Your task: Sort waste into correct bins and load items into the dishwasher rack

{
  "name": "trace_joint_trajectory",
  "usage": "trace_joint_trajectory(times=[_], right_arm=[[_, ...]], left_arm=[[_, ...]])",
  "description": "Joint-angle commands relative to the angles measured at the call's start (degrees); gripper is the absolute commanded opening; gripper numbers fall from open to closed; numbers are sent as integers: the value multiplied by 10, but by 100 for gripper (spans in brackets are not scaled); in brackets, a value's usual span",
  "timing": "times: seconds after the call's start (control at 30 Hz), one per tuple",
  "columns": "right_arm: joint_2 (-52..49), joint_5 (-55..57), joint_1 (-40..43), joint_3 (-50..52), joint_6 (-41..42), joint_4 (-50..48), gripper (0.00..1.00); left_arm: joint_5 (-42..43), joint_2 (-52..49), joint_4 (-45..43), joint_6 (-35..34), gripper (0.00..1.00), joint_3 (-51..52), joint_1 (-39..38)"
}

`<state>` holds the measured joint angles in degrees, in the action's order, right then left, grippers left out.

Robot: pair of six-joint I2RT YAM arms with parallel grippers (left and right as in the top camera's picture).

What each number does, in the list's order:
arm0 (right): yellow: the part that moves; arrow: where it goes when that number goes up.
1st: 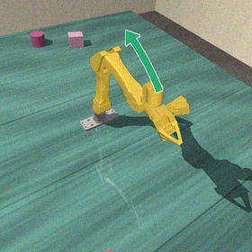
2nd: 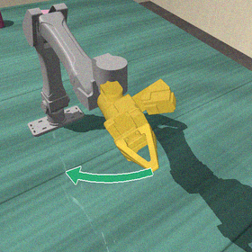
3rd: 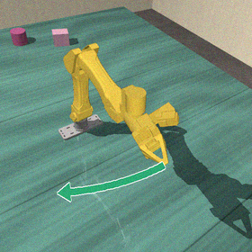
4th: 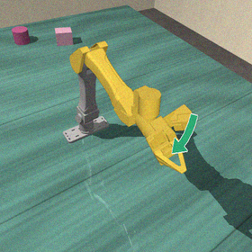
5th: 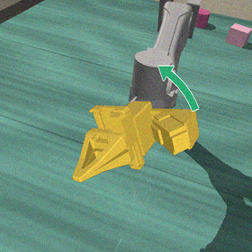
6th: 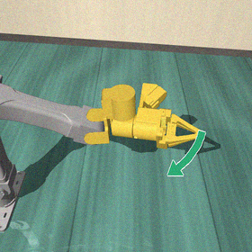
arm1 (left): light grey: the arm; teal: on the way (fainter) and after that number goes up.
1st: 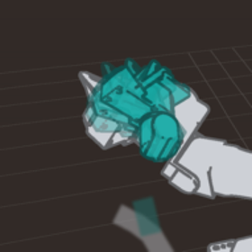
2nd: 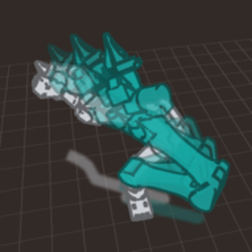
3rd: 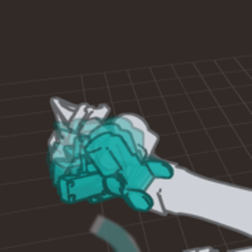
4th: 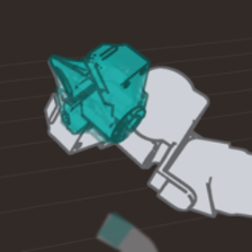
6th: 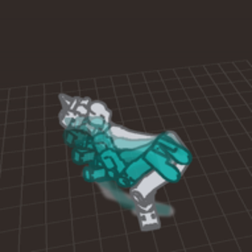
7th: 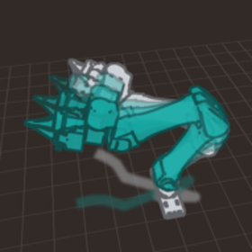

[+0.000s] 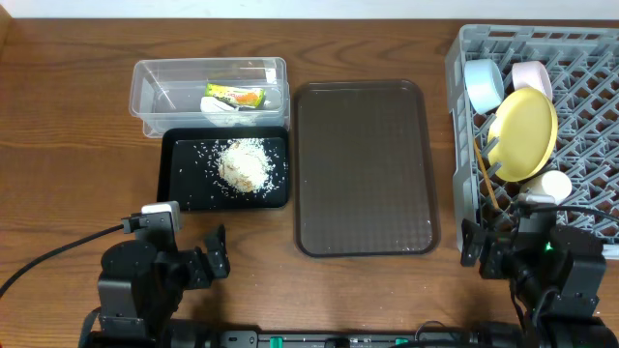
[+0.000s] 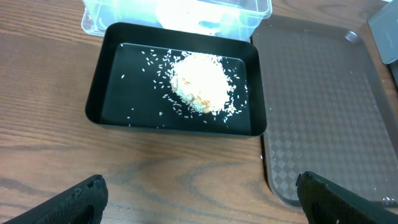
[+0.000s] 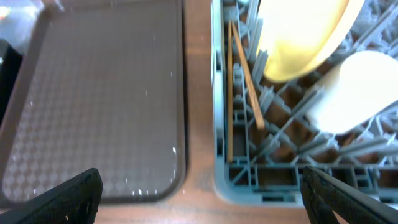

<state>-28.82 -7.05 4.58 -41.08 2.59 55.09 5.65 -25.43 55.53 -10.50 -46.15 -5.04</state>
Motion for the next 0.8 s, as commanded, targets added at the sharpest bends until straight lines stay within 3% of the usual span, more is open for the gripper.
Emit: trace_joint_trajectory(times=[0.0,0.53,0.77], right_arm=[[2,-3,-2,6,8,17,99],[28,-1,-2,12,8,42,99],[138,-1,-37,130,7,-183,99]], left_arm=[[-3,1,1,0,99,4,0],[-3,1,1,0,100,4,0],[-3,1,1,-1,100,4,0]])
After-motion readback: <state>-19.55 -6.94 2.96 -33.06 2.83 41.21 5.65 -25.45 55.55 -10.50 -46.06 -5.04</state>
